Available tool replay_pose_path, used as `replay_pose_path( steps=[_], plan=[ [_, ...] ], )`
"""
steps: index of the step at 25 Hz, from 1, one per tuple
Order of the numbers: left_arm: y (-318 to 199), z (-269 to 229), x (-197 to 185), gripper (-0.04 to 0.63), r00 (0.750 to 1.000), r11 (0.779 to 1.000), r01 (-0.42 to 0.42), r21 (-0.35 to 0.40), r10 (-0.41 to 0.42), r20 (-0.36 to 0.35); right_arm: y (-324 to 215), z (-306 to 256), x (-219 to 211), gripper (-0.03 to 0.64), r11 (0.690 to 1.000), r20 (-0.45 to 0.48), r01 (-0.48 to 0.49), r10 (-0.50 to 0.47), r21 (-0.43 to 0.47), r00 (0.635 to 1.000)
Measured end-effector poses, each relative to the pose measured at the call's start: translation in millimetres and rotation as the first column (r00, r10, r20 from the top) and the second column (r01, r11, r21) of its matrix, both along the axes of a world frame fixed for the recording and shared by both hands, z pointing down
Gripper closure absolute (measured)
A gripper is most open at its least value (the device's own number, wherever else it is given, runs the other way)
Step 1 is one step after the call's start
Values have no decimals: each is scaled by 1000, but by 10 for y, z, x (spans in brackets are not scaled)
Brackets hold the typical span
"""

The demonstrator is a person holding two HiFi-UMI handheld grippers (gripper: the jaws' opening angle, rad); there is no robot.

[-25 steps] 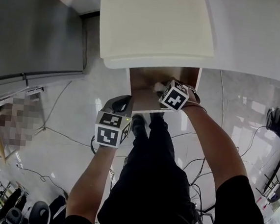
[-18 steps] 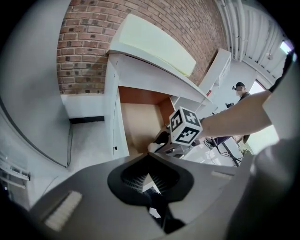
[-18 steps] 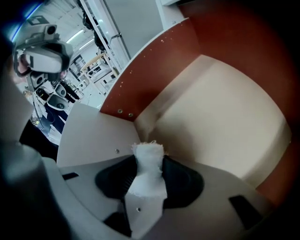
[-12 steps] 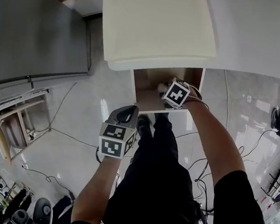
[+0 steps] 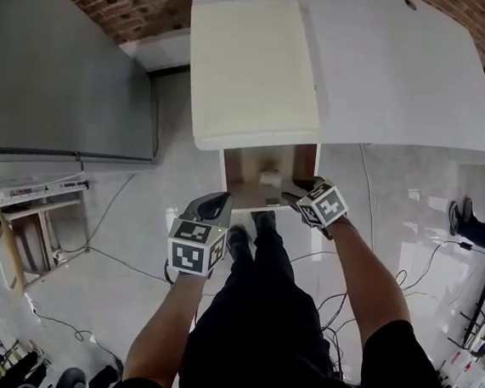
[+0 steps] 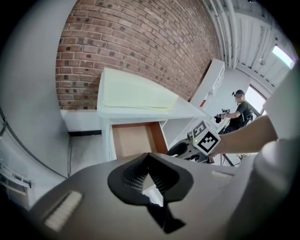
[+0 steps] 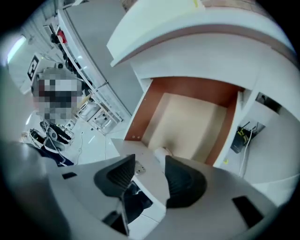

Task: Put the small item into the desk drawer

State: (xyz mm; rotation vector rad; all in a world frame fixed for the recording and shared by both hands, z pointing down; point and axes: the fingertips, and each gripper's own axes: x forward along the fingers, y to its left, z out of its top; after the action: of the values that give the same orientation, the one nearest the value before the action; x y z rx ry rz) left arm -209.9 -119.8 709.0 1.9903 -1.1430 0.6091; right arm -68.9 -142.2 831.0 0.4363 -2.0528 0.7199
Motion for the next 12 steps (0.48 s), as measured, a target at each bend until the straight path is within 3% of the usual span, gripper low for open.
replay_pose_path(
  steps=[7,12],
  plan=[
    [121,-647,-100,583,1000,999,6,46,-6,-3,265,-895,108,426,993,97,-114,110,32,989],
    [230,-935,-150,583,992,989,-93,114,82,91,454,-1427,51,449,983,165,-173,161,61,973]
  ],
)
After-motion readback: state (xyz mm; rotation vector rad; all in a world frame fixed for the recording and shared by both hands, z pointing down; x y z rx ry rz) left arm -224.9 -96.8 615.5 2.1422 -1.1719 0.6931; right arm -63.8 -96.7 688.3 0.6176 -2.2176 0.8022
